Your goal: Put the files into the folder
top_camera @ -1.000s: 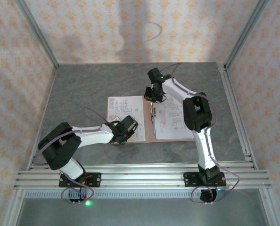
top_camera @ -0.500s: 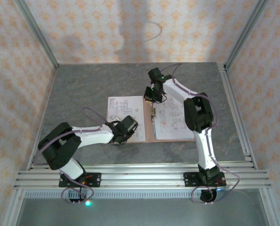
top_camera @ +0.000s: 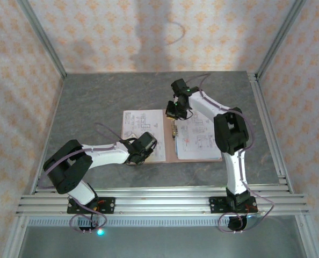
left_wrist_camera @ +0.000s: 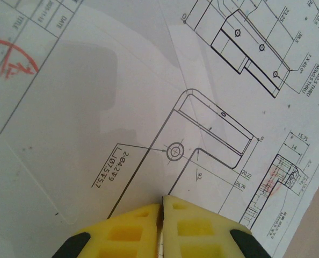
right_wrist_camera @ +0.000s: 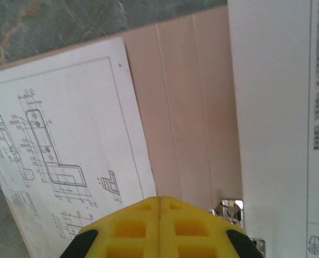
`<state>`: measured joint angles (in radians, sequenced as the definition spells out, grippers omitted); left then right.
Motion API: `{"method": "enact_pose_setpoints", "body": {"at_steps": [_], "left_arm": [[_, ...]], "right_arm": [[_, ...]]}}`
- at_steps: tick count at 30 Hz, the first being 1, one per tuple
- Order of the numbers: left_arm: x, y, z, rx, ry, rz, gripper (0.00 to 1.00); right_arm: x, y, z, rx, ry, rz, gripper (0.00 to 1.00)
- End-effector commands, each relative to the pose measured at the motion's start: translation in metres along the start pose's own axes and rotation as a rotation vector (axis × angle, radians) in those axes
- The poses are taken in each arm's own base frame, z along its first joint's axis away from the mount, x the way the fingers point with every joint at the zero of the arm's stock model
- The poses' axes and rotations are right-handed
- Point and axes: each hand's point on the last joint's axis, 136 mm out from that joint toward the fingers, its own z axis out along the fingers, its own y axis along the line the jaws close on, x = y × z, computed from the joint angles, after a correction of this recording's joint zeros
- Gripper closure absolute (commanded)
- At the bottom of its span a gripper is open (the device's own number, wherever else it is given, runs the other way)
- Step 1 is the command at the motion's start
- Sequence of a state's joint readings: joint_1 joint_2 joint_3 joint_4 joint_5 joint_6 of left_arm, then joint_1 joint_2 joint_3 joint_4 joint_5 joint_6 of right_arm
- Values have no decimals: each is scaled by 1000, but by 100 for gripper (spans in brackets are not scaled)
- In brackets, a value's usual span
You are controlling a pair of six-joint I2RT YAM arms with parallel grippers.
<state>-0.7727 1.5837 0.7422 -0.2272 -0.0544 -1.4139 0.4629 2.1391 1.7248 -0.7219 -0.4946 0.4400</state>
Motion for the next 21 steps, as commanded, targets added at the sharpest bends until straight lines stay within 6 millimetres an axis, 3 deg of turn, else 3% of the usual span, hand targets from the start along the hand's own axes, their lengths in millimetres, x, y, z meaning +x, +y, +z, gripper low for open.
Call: {"method": "enact_pose_setpoints", "body": {"at_steps": [1, 17, 21], "left_arm": [[10, 56, 8, -187, 16, 43, 91], [11, 56, 9, -184, 18, 31, 91], [12, 57, 10, -178, 21, 18, 91]], "right_arm": [[3, 5, -17, -24, -29, -21, 98], [39, -6, -33, -46, -61, 8, 98], [42, -16, -49, -27, -135, 56, 97]]}}
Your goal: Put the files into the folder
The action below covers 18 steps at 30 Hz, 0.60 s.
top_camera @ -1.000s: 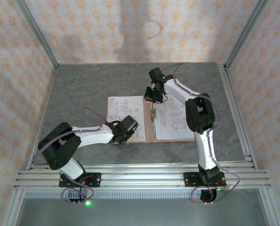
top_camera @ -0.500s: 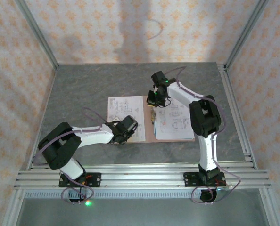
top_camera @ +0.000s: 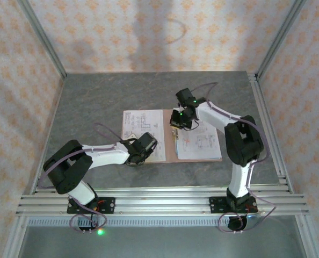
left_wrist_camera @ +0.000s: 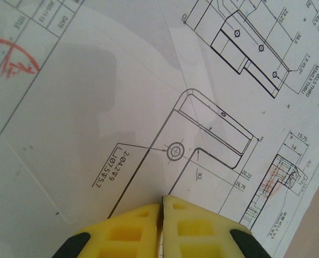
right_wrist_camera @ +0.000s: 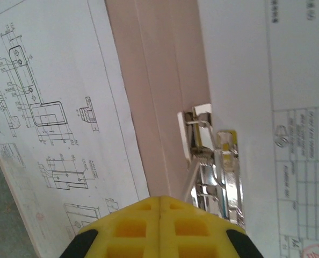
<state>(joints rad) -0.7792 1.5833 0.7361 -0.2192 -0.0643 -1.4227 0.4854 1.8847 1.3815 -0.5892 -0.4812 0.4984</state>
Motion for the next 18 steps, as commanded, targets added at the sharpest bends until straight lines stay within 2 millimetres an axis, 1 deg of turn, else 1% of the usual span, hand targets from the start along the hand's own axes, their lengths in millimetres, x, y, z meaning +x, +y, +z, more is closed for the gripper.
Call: {"method": "enact_pose_setpoints", "body": {"at_steps": [1, 3, 6, 9, 11, 14, 18], "left_arm": [[12, 57, 10, -179, 27, 17, 91], [13, 58, 12, -166, 30, 0, 91], [16, 57, 14, -145, 41, -27, 91], [19, 51, 17, -120, 50, -43, 91], [22, 47, 19, -105, 59, -49, 91], [28, 39, 25, -77, 77, -69, 91], [38, 28, 34, -40, 105, -103, 91]], "right_arm": [[-7, 1, -30, -13, -131, 51, 96], [-4, -7, -41, -21, -189, 113, 91], [5, -17, -53, -67, -253, 206, 77], [11, -10, -58, -195, -267, 284, 67], [12, -3, -58, -263, -263, 326, 64], [11, 4, -52, -332, -235, 391, 65], [5, -1, -47, -341, -250, 476, 66]]}}
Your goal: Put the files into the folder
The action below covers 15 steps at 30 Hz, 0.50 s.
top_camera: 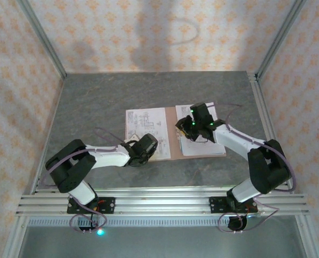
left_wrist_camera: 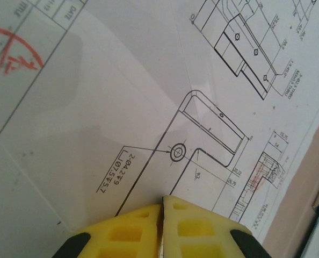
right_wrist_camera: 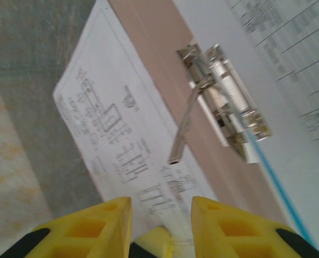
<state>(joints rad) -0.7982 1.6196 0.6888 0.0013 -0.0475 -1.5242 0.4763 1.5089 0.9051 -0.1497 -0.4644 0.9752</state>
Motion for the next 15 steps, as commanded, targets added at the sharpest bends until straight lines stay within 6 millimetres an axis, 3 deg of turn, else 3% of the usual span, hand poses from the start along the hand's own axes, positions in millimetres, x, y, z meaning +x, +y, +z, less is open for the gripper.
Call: {"method": "enact_pose_setpoints", "body": {"at_steps": [1, 7, 15], "left_arm": [[23, 56, 17, -178, 78, 5, 91], [26, 47, 18, -168, 80, 16, 91], [27, 47, 20, -166, 82, 16, 91]], "right_arm": [[-14, 13, 1, -79, -51, 111, 66], [-29, -14, -2, -7, -103, 209, 66], [-31, -19, 10, -19, -91, 284, 70]]}}
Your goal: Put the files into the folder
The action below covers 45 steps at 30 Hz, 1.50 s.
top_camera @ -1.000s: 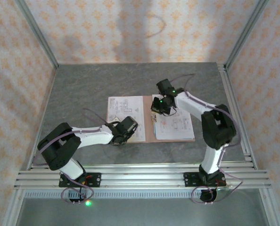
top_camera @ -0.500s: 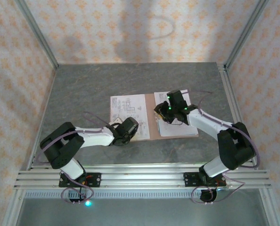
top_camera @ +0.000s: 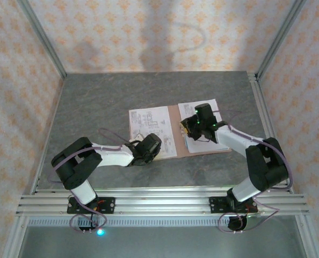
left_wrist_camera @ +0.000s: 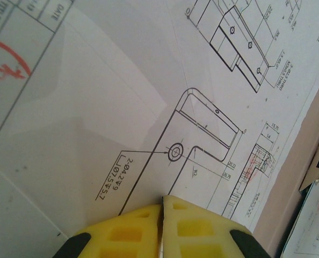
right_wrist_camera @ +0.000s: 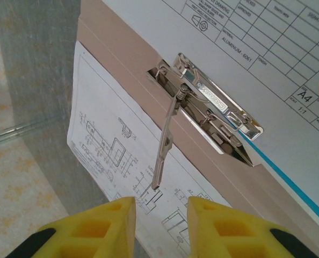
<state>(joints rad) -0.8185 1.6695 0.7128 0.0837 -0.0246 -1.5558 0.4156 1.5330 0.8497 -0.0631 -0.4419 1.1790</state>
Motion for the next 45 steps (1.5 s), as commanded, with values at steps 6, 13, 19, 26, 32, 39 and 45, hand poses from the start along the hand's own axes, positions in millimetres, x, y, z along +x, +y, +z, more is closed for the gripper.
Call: {"method": "enact_pose_setpoints", "body": {"at_steps": [6, 13, 19, 26, 32, 39, 45], "left_arm": [[11, 68, 9, -228, 44, 38, 91], [11, 68, 9, -234, 41, 39, 91], [10, 68, 8, -235, 39, 41, 91], [9, 67, 6, -238, 36, 44, 91], [9, 68, 5, -238, 34, 41, 91], [7, 70, 4, -240, 25, 32, 91], [7, 73, 4, -229, 22, 5, 91]], "right_arm": [[-8, 3, 9, -6, -24, 51, 75], [-9, -2, 15, -3, -18, 68, 80], [-12, 1, 15, -6, -25, 73, 84], [-15, -1, 17, -3, -30, 82, 91], [-16, -5, 17, 12, -40, 85, 96], [-19, -32, 19, 62, -62, 97, 100], [-22, -56, 21, 53, -92, 142, 100]]}}
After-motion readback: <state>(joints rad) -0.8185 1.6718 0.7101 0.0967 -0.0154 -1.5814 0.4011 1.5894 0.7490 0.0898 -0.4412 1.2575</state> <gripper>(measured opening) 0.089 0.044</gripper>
